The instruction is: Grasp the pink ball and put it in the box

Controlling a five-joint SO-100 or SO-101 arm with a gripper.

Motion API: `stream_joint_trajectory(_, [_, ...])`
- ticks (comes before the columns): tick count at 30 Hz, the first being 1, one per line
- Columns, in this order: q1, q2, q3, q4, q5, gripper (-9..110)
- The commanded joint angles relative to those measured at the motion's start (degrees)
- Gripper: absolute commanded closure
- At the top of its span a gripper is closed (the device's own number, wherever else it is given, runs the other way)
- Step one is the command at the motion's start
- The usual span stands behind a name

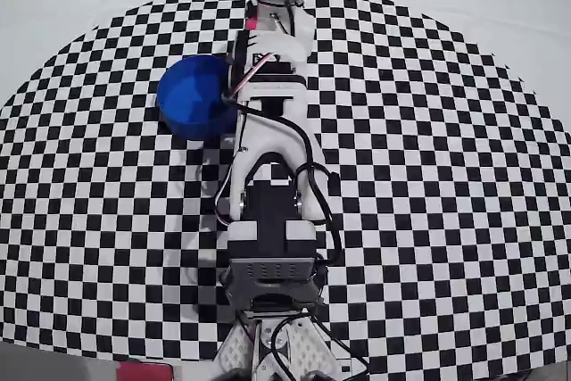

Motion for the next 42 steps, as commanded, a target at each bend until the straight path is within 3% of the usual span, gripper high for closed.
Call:
stream_joint_trajectory(1, [-1.32,0.88,-0.09,-0.88,-0.18,101])
stream_joint_trajectory(42, [-13.45,8.53,12.22,-0.97,-0.35,101])
